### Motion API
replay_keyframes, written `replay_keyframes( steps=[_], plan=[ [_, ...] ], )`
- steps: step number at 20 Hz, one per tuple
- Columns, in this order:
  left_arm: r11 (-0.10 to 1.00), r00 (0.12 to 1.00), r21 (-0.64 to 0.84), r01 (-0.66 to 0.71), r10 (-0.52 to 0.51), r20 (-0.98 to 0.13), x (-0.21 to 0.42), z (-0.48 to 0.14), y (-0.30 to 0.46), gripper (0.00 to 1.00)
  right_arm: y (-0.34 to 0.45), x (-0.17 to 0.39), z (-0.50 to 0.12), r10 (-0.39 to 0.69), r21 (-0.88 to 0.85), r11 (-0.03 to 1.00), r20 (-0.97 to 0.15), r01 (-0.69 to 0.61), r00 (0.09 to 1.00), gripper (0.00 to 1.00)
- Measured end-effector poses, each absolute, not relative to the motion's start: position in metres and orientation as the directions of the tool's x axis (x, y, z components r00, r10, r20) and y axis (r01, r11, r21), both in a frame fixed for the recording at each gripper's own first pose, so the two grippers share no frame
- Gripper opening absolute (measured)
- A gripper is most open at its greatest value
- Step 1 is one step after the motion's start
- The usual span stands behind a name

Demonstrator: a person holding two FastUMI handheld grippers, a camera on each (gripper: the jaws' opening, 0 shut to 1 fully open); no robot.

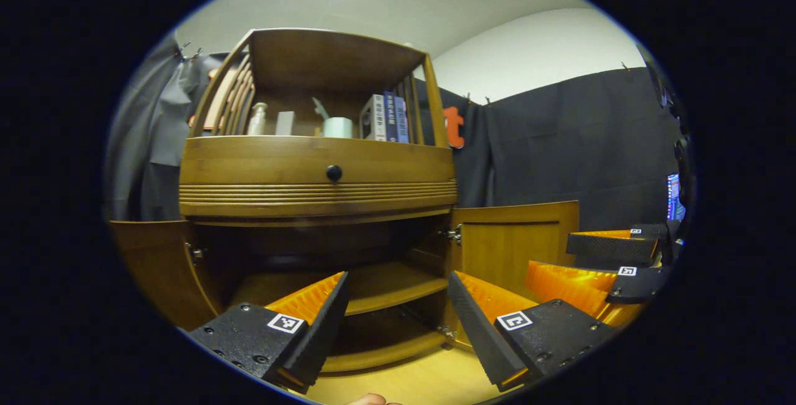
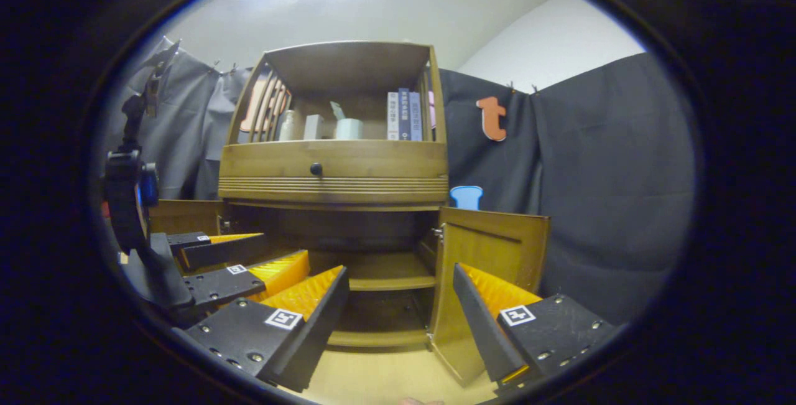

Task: Open the right door of the double-door shoe cabinet with the right hand, and open the left door with the left hand.

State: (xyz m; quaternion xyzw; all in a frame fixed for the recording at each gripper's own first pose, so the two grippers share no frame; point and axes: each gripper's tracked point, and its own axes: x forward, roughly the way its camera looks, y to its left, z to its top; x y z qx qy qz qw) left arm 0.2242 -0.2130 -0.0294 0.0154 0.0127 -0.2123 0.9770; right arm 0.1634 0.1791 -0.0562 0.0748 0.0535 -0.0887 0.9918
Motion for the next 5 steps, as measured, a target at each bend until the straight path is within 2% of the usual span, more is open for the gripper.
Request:
replay_keyframes(
  steps=[2, 5],
  plan=[
    [0.884, 0.884, 0.016, 0.467, -0.466, -0.032, 0.223, -0.03, -0.233, 0.96, 0.161, 0.151, -0.056, -0.222, 0.113, 0.965, -0.124, 0.236, 0.967, 1.0],
    [0.855, 0.855, -0.002, 0.518, -0.518, -0.033, 0.211, -0.03, -0.27, 0.96, 0.133, 0.133, -0.055, -0.27, 0.113, 0.952, -0.123, 0.283, 0.955, 1.0]
  ],
)
